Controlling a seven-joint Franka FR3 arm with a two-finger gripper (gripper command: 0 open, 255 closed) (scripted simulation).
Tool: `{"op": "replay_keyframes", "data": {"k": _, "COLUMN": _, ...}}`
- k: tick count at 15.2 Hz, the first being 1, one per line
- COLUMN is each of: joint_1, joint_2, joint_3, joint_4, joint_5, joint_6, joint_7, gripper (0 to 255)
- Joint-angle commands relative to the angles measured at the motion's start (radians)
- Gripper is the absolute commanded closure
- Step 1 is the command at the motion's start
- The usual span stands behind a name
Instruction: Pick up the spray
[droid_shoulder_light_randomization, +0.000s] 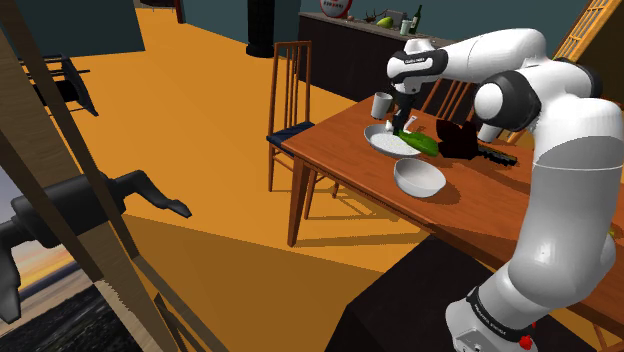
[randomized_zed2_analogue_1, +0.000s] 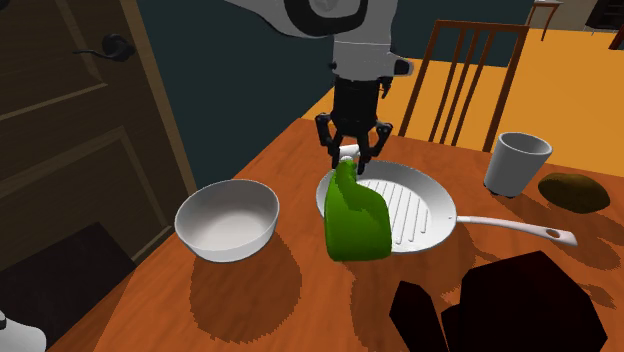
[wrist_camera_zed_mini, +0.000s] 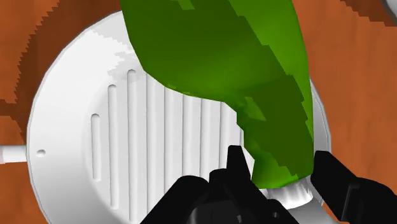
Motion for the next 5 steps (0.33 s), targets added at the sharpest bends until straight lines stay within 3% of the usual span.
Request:
{"op": "replay_keyframes", "data": {"k": 1, "joint_1": -0.001, "joint_2": -0.001, "joint_3": -0.001, "joint_4": 0.027, "joint_5": -0.001, "joint_6": -0.028, "joint_7": 0.0, "gripper": 255}}
{"op": "replay_keyframes", "data": {"k": 5, "joint_1": -0.002, "joint_2": -0.005, "joint_3": -0.002, "joint_4": 0.049, "joint_5": -0.002, "joint_6": -0.054, "joint_7": -0.001, "gripper": 255}}
